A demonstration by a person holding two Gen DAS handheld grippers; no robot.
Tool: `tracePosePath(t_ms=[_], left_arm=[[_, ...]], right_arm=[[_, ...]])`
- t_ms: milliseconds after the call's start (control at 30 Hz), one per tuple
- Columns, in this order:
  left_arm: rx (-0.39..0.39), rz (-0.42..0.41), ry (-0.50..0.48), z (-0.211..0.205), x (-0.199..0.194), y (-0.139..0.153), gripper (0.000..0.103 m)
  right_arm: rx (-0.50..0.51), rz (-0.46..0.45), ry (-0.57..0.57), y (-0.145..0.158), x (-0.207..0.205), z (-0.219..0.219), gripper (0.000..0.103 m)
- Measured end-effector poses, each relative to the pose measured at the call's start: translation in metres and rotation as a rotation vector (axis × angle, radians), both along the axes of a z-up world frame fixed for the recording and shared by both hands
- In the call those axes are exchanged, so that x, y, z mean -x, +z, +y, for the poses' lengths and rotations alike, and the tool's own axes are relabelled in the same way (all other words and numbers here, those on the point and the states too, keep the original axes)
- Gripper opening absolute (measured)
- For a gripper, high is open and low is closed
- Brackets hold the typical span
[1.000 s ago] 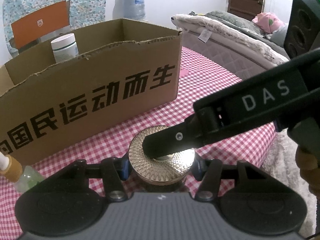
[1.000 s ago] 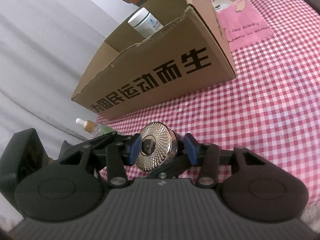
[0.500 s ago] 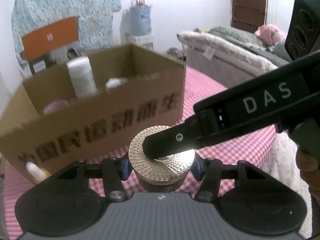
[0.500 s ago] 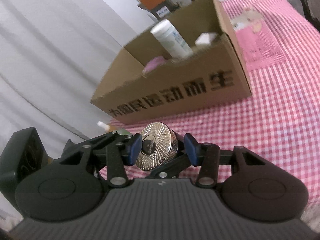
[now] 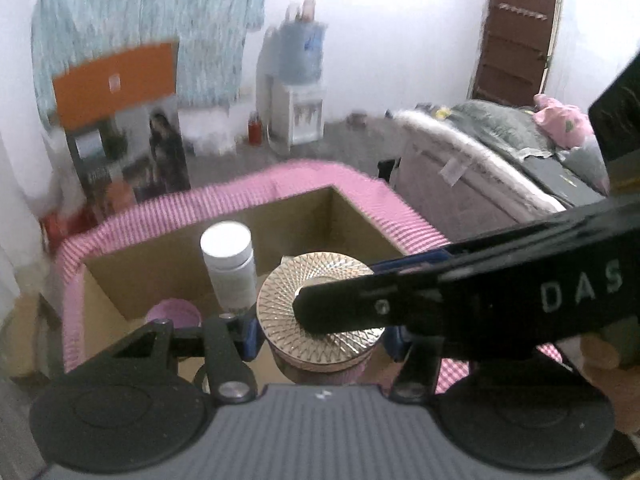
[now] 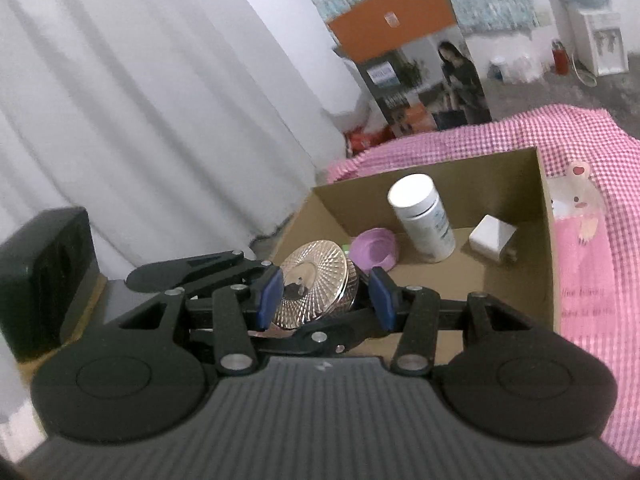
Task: Organize rigid objects
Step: 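Carry the gold-lidded jar into the box and open the right gripper, then move the right tool to the dropper bottle and close on it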
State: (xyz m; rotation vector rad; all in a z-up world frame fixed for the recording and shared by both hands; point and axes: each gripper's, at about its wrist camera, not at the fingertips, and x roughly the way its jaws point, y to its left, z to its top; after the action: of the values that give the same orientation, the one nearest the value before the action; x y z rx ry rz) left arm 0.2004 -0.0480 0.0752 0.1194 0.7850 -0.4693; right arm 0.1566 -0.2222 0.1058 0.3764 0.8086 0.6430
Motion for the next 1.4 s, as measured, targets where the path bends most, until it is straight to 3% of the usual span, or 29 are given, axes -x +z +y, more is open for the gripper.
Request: tracePosePath(t_ms=[200, 367, 600, 733, 800, 900, 1033, 1200, 1400], left_arm=[[-0.003, 0.237, 0.019, 0.001, -0.067, -0.052, 0.057], [0.006, 0.399, 0.036, 0.005, -0.100, -0.085, 0.057], [-0.001, 0.507, 0.025, -0.001, -0.112, -0.111, 0.057], [-0.008, 0.534, 0.019, -0.007, -0.116, -0.113, 0.064], [-0.011, 0.530, 0.024, -0.008, -0.116, -0.111, 0.065], [-0.013, 0.504, 0.024, -0.008, -0.115, -0.103, 0.075], [-0.029, 0.408, 0.022, -0.008, -0.105, -0.083, 0.083], [0.014, 0.262, -0.007, 0.006, -0.070, -0.038, 0.091], [0.050, 0.024, -0.005, 0.037, 0.003, 0.016, 0.100]], right_arm=[[0.038, 0.224, 0.008, -0.041, -0.078, 0.008, 0.046], [0.081, 0.340, 0.037, -0.074, -0.102, 0.012, 0.047], [0.131, 0.432, 0.067, -0.100, -0.124, 0.014, 0.047], [0.161, 0.437, 0.079, -0.103, -0.126, 0.017, 0.047], [0.168, 0.439, 0.075, -0.105, -0.130, 0.018, 0.049], [0.167, 0.420, 0.076, -0.100, -0.130, 0.017, 0.049], [0.132, 0.356, 0.055, -0.083, -0.122, 0.011, 0.049], [0.040, 0.188, 0.014, -0.034, -0.084, -0.012, 0.053], [-0.029, -0.060, -0.016, 0.029, 0.000, -0.048, 0.062]])
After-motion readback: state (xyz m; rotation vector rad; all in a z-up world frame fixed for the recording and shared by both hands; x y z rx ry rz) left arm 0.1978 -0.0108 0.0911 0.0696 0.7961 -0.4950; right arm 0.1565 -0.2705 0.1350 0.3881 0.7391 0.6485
